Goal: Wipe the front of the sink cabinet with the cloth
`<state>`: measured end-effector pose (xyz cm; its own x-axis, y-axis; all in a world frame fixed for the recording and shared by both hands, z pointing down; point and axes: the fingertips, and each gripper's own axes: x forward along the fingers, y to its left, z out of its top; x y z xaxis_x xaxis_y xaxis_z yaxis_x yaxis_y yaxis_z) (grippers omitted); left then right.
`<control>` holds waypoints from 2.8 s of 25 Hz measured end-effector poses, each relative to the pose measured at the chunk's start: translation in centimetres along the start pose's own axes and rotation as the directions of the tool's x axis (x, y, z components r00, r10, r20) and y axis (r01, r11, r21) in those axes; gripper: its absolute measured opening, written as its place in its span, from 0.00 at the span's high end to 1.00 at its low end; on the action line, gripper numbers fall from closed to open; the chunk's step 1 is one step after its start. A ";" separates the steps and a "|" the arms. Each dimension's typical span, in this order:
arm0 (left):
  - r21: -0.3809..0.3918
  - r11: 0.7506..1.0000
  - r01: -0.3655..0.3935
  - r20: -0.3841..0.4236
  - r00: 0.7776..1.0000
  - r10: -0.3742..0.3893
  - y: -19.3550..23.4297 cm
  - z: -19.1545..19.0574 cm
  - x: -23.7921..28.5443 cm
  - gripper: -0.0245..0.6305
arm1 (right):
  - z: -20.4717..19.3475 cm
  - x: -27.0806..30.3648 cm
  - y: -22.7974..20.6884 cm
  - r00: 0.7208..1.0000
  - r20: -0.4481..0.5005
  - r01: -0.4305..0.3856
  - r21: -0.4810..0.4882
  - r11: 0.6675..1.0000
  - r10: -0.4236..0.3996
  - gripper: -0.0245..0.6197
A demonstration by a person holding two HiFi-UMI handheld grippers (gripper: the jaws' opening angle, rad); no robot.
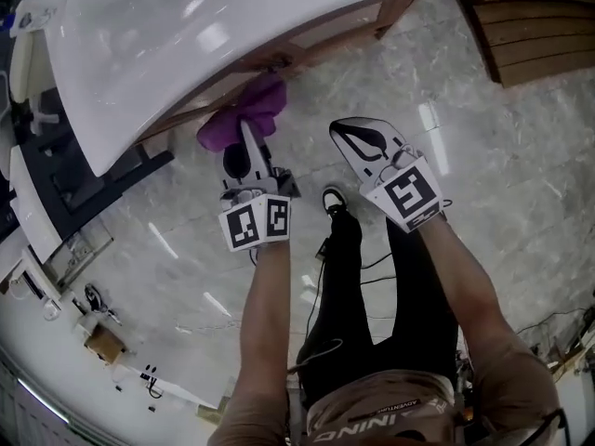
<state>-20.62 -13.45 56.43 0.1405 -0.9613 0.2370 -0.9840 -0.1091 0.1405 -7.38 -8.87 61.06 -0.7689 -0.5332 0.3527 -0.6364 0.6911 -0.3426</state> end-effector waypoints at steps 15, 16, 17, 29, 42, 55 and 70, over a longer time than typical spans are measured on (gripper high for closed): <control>-0.038 0.990 -0.135 -0.006 0.991 0.135 22.2 -4.2 0.0 0.90 | -1.8 13.8 12.4 0.998 -0.007 -0.069 -0.032 0.997 0.069 0.95; -0.031 0.990 -0.136 0.006 0.991 0.137 22.3 -4.3 0.2 0.90 | -2.1 14.0 12.4 0.998 -0.009 -0.067 -0.029 0.997 0.067 0.95; -0.022 0.991 -0.135 0.018 0.991 0.136 22.2 -4.4 0.3 0.90 | -2.4 14.2 12.3 0.998 -0.012 -0.064 -0.027 0.998 0.064 0.95; -0.060 0.994 -0.095 0.035 0.995 0.097 17.0 -5.2 3.2 0.90 | -4.1 12.5 9.3 0.999 -0.025 -0.047 0.031 0.998 0.048 0.95; -0.155 0.988 -0.029 0.019 0.999 0.032 4.7 -7.1 8.3 0.90 | -5.5 5.3 2.6 1.000 -0.019 -0.024 0.043 0.999 0.025 0.95; -0.161 0.986 -0.038 0.009 0.999 0.040 -3.0 -8.0 9.8 0.90 | -6.7 -0.5 -2.7 1.000 -0.028 -0.006 0.099 0.995 0.009 0.95; -0.093 0.994 0.049 -0.039 0.998 -0.053 -12.5 -9.8 15.1 0.90 | -6.8 -5.5 -8.2 0.999 -0.035 -0.001 0.091 0.996 0.005 0.95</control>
<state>-5.12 -24.10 67.64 0.1964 -0.9435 0.2669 -0.9615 -0.1320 0.2409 2.45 -8.31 67.84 -0.7693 -0.5128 0.3812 -0.6382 0.6444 -0.4212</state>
